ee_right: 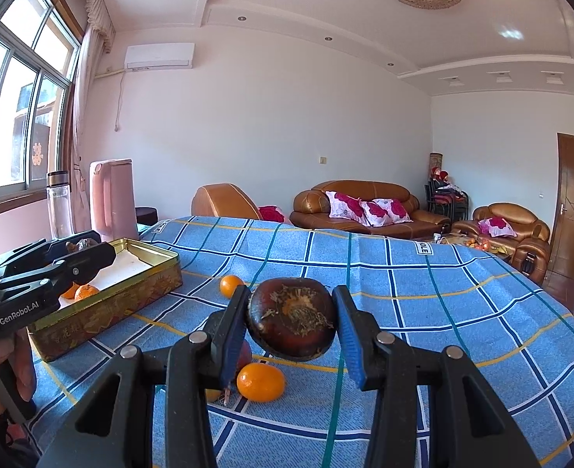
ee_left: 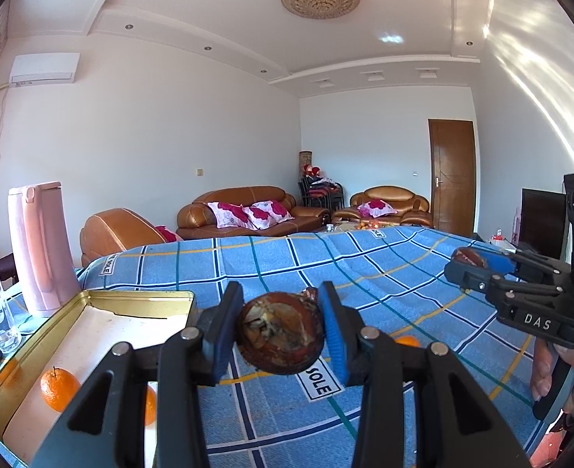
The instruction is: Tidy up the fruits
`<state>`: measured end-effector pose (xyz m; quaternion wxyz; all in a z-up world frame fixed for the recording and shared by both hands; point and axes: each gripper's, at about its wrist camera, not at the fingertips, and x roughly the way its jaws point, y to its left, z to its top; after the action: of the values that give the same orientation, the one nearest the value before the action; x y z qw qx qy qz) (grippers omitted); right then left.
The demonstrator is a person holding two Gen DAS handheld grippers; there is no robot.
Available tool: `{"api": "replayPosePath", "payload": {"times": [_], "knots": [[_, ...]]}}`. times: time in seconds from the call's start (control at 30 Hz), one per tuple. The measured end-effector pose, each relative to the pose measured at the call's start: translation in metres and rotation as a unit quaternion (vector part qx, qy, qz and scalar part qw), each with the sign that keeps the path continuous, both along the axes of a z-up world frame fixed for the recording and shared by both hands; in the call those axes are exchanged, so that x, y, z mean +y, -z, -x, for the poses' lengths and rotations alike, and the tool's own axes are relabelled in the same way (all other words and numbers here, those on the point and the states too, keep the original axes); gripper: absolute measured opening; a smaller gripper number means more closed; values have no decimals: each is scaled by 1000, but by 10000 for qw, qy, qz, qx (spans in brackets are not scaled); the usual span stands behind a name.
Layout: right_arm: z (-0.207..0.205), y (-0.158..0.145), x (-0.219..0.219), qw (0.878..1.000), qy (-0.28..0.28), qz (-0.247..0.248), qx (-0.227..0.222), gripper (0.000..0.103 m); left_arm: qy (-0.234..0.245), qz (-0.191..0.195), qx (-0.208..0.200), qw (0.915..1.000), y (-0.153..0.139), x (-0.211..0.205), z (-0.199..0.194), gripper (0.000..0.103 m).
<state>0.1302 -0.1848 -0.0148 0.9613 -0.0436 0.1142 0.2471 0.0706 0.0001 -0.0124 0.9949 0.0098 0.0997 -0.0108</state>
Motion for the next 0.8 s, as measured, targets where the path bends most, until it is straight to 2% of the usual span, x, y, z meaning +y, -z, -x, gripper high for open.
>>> {"api": "replayPosePath", "payload": {"times": [0.37, 0.8], "knots": [[6, -2, 6, 9998, -91, 90, -147, 45, -76, 145, 31, 9999, 0, 9, 0, 42], [7, -1, 45, 9981, -575, 222, 35, 45, -313, 234, 118, 9992, -2, 28, 4, 42]]}}
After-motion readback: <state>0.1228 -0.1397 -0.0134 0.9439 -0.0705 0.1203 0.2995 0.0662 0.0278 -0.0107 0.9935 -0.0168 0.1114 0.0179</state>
